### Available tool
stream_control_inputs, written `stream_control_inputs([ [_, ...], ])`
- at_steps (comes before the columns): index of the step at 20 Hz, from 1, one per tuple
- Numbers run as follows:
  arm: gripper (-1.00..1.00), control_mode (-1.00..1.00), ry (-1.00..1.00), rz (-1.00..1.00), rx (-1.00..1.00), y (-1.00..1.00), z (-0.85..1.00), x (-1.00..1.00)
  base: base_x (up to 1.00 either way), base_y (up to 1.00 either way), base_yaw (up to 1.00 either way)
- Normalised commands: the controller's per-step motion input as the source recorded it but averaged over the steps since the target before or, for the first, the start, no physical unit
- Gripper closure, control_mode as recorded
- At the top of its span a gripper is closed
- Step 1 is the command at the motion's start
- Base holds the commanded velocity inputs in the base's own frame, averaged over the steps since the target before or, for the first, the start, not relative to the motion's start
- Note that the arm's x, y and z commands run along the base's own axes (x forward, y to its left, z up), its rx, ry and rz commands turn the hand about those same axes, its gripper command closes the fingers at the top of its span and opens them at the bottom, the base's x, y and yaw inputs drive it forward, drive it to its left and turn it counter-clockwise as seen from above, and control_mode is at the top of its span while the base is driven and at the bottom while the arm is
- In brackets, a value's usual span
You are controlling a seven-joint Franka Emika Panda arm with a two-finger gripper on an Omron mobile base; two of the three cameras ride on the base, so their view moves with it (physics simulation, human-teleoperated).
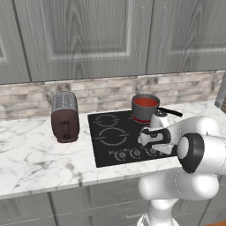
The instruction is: Wait until the marinara sauce is simmered to a deep red color and then turn off the stove.
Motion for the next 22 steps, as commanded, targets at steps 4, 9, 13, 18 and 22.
stream_control_inputs([
  [4, -1.00, -1.00, 0.00, 0.00, 0.00, 0.00, 0.00, 0.00, 0.00, 0.00, 0.00],
  [9, -1.00, -1.00, 0.00, 0.00, 0.00, 0.00, 0.00, 0.00, 0.00, 0.00, 0.00],
  [13, -1.00, -1.00, 0.00, 0.00, 0.00, 0.00, 0.00, 0.00, 0.00, 0.00, 0.00],
  [18, -1.00, -1.00, 0.00, 0.00, 0.00, 0.00, 0.00, 0.00, 0.00, 0.00, 0.00],
  [22, -1.00, -1.00, 0.00, 0.00, 0.00, 0.00, 0.00, 0.00, 0.00, 0.00, 0.00],
])
